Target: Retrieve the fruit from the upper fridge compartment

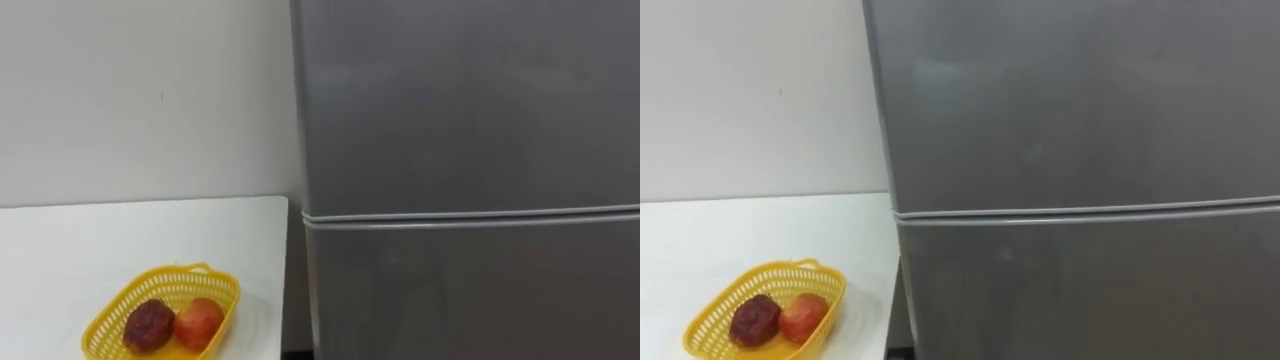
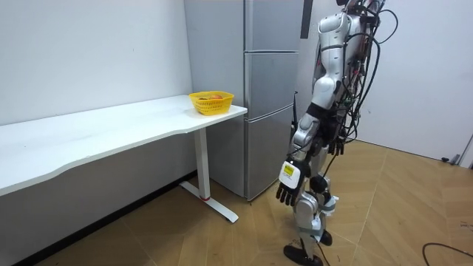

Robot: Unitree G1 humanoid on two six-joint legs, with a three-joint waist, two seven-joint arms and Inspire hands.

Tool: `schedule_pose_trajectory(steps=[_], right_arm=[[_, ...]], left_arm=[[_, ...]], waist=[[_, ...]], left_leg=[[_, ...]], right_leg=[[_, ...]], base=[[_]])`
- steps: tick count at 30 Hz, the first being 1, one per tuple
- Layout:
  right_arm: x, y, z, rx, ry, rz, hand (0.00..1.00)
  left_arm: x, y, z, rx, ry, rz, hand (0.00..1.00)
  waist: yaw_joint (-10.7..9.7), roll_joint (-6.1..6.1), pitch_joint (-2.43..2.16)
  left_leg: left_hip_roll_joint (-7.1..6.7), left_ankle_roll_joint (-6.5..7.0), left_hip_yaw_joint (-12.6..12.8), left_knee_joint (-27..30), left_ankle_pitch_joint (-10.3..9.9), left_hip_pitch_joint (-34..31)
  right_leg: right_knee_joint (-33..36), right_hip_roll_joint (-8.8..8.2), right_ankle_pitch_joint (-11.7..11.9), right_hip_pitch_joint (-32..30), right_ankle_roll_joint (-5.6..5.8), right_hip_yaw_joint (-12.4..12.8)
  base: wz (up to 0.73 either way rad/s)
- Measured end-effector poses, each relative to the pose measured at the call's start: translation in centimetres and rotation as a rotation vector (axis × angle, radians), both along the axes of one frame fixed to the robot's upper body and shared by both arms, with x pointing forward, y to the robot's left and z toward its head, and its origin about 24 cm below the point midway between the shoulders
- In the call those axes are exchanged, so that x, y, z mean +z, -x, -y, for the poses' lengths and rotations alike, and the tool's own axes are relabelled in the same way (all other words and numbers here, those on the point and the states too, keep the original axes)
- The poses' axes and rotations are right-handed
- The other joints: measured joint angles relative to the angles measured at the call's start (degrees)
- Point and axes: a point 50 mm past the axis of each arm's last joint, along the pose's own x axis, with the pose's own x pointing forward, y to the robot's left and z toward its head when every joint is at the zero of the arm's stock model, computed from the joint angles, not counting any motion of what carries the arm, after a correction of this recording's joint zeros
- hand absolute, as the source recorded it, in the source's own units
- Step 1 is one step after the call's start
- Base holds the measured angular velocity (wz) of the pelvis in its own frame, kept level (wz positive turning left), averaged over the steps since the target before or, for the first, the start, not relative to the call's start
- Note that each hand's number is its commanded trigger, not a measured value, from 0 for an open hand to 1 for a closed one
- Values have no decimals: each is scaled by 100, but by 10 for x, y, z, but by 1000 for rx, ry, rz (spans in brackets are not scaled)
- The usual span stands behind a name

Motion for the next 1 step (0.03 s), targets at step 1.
schedule_pose_trajectory(steps=[1], right_arm=[[0,-2,0,2,0,4,0]], left_arm=[[0,0,0,-4,1,-2,0]], waist=[[3,3,-2]], left_leg=[[0,0,-4,0,0,6]], right_leg=[[-1,1,0,0,0,0]], base=[[0]])
